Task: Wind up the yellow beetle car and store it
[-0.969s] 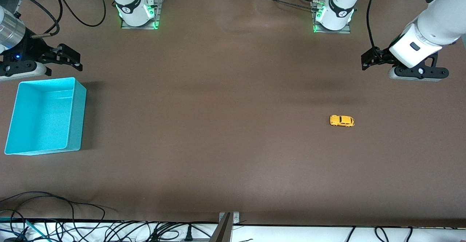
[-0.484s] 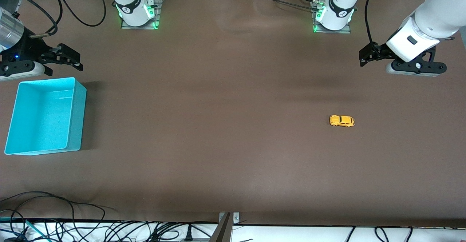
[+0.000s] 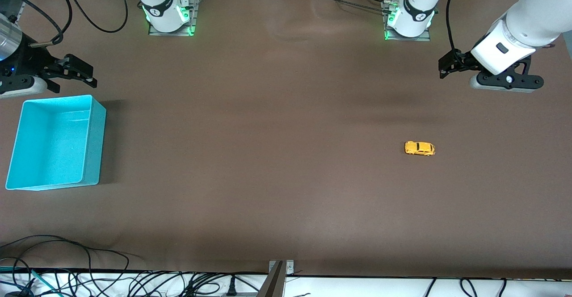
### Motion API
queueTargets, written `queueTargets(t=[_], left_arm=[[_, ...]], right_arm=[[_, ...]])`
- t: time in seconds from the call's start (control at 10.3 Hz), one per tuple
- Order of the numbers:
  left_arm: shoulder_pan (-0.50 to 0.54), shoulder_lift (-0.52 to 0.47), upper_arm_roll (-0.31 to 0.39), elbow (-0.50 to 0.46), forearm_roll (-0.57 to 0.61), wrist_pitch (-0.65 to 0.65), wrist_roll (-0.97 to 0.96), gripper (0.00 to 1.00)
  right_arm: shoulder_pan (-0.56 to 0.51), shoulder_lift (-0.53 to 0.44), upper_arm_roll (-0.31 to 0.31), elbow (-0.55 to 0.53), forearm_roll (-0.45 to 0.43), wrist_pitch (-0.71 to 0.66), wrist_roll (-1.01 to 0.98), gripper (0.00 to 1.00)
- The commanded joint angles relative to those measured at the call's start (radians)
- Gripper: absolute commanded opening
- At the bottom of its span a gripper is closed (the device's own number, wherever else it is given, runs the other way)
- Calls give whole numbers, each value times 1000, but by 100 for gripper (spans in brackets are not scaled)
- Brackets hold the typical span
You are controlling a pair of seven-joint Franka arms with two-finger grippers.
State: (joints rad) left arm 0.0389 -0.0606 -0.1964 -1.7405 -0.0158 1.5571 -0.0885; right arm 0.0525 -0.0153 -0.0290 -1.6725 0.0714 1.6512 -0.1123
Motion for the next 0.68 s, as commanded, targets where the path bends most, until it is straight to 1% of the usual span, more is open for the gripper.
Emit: queueTargets(t=[0.0,0.48,0.58], left_arm=[[-2,-4,-8,16,-13,-20,12,100],[-2,-4,-9,18,-13,-20,10,100],[-2,-2,-9,19,-12,-18,10,100]], right_arm=[[-5,8,0,19,39,-5,-6,100],[-13,28,-6,19,41,-2,2,100],[-11,28,-5,19,22,-1,2,100]])
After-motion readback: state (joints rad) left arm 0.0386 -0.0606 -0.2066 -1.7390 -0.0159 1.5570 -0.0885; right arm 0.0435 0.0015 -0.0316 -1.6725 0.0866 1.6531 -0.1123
